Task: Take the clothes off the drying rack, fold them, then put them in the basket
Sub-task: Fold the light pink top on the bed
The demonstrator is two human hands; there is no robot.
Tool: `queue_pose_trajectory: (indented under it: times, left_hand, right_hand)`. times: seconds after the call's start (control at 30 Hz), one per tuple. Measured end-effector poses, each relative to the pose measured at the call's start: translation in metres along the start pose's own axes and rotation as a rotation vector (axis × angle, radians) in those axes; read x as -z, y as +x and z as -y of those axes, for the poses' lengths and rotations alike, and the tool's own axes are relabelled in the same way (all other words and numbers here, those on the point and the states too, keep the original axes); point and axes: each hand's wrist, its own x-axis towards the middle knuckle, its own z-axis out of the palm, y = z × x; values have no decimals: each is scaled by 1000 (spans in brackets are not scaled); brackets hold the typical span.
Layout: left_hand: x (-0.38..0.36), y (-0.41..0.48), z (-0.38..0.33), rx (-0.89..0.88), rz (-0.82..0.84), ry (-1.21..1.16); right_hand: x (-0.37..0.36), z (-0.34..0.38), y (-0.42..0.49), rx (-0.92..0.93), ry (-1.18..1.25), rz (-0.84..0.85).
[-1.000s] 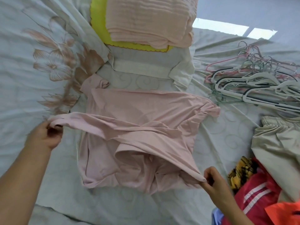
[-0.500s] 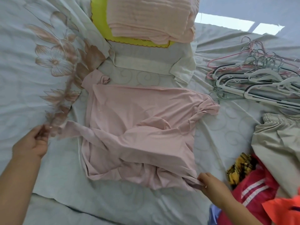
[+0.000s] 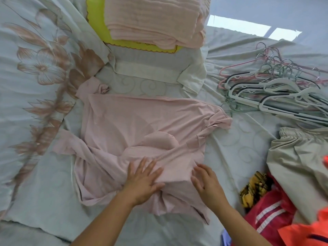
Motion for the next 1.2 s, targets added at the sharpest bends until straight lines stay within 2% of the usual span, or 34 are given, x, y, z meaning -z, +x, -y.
queue_pose_trajectory:
  times: [0.07, 0.1, 0.2, 0.3, 0.4, 0.47, 0.53, 0.6, 0.67, 0.8, 0.87, 0.93, 1.0, 1.1, 1.2]
  left_hand:
    - [-16, -3, 0, -18, 66, 57]
    - [-15, -5, -2, -35, 37, 120]
    - [-3, 4, -10, 14, -37, 77]
    - [8, 17, -9, 84, -172, -142]
    - [8, 29, -9, 141, -154, -86]
    - [8, 31, -12, 166, -155, -74]
    - [7, 30, -14, 184, -216, -11]
    - [7, 28, -18, 232, -254, 46]
    - [6, 26, -18, 273, -231, 66]
    - [7, 29, -8, 316, -134, -127]
    - [4, 24, 4, 310, -213, -432]
    - [-1, 19, 16, 308, -372, -813]
    - [-7, 12, 22, 290, -422, -933]
    - [-11, 4, 27, 219, -408, -783]
    - [-15, 2, 27, 147, -449, -623]
  right_hand:
    - [10, -1, 33, -265, 217, -36]
    - [18, -4, 50, -388, 324, -80]
    - [46, -11, 89, -605, 635, -246]
    - [61, -12, 121, -722, 960, -303]
    - [63, -7, 147, -814, 1202, -339]
    - [61, -3, 164, -897, 1280, -374]
    - [62, -2, 174, -922, 1247, -404]
    - [67, 9, 180, -850, 1195, -421]
    - [76, 30, 186, -671, 1158, -419]
    - [81, 94, 205, -348, 1093, -266]
    - [69, 119, 213, -277, 1195, -131]
    - [52, 123, 217, -255, 1178, -43]
    - [37, 106, 209, -254, 913, -96]
    - [15, 72, 164, -101, 432, -164]
    - [-21, 49, 98, 116, 146, -46]
